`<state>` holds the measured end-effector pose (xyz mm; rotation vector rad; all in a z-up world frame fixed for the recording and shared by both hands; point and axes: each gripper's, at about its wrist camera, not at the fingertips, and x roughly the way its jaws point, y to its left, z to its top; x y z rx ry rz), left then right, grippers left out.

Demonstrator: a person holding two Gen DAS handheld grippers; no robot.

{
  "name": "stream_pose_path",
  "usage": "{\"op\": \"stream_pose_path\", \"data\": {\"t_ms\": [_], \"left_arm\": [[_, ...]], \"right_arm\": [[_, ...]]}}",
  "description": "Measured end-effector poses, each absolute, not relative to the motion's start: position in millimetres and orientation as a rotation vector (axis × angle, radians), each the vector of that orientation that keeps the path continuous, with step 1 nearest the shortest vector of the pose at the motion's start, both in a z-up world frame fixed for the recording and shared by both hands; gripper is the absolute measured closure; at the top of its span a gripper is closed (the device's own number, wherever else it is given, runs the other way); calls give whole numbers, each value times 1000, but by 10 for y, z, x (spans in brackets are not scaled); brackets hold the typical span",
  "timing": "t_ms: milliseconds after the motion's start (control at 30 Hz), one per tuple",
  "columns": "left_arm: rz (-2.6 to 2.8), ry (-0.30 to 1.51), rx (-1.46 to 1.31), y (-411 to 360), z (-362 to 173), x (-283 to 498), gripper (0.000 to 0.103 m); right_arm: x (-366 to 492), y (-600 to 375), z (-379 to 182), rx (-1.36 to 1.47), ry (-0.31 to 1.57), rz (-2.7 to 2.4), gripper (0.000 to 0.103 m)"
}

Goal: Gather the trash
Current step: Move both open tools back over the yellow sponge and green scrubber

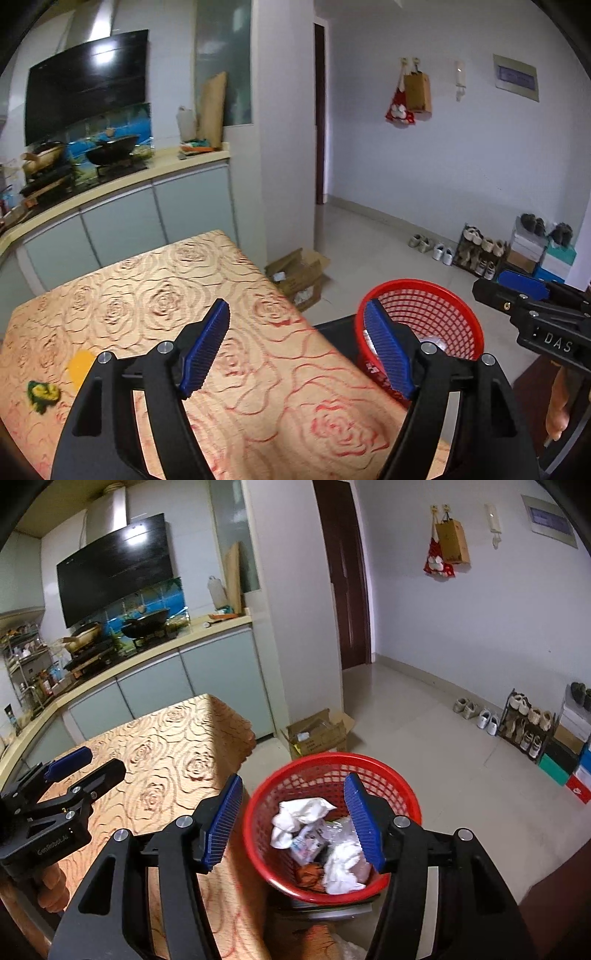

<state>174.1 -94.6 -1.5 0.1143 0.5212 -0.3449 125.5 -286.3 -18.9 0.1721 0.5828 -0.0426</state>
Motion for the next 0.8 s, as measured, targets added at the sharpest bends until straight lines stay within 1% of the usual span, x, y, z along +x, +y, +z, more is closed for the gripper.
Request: {"op": "stream_pose_path", "data": {"t_ms": [133,433,667,800], "left_arm": [[-284,506,90,-657,35,1649,29],[-92,508,5,179,58,1508,28],[97,525,-69,1005,9,1381,28],[179,537,-94,1400,-21,1335,28]], "right_arm": [[1265,-2657,-155,169,574,-8,44],[1369,-2026,-85,144,567,135,43],[1479,-1415,-58,99,576,267,42],[1544,-1080,-49,87,579,326,39]]}}
